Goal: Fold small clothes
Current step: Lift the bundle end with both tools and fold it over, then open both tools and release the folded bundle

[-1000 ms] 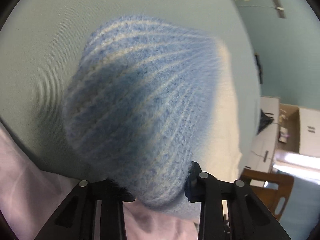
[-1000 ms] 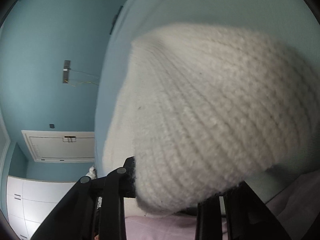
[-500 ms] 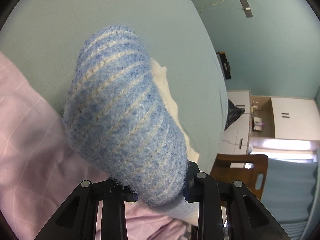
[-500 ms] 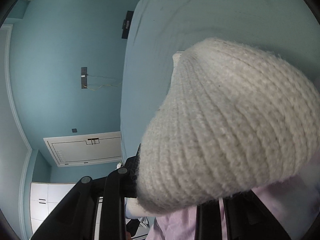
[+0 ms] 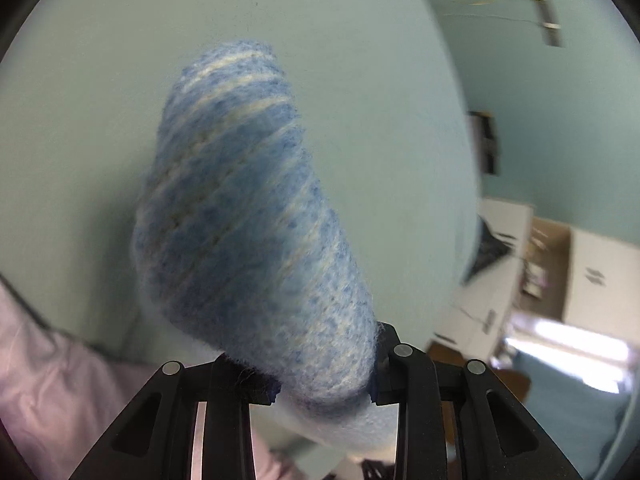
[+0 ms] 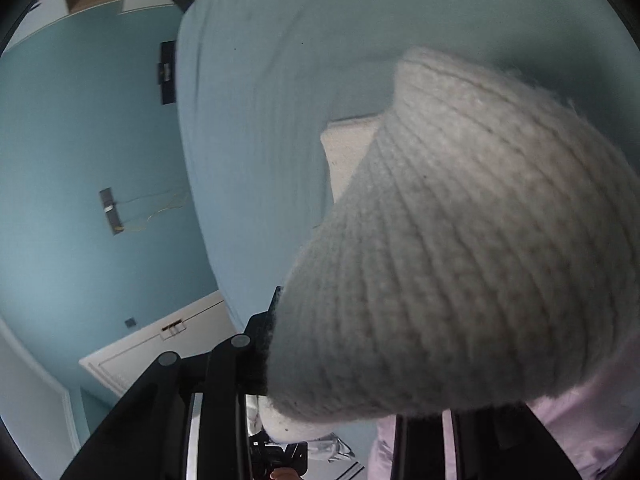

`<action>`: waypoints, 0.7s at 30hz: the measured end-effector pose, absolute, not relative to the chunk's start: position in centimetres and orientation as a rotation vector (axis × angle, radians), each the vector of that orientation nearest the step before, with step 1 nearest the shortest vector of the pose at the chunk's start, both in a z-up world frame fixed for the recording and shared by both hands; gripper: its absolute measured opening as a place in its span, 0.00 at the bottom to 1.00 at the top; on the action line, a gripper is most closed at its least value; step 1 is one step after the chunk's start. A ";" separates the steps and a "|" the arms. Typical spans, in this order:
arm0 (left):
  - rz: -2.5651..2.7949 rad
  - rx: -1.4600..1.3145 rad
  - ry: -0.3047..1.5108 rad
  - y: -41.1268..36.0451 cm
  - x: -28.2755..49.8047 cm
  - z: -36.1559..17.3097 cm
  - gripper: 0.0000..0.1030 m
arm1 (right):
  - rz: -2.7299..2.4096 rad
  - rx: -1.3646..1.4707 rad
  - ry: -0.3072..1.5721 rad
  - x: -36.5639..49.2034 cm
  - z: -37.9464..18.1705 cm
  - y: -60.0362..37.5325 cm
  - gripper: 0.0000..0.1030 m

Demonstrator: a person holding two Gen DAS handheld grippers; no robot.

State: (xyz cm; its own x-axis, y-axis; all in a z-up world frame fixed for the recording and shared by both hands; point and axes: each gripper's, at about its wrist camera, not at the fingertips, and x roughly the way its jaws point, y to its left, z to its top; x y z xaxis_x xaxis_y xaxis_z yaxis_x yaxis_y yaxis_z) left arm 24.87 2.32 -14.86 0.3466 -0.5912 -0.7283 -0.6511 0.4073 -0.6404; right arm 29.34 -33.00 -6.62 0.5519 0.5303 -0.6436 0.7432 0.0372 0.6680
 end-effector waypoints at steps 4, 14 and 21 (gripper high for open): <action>0.097 -1.273 1.410 1.7 30.9 -18.4 0.42 | -0.308 1.665 1.194 36.5 -8.5 -33.7 0.41; 0.113 -0.729 1.032 0.5 31.8 -6.5 1.00 | -0.155 1.083 1.001 38.9 -2.3 -36.4 0.82; 0.058 -0.505 1.145 -3.8 27.6 -13.3 1.00 | -0.127 0.608 1.111 34.8 -7.9 -33.5 0.82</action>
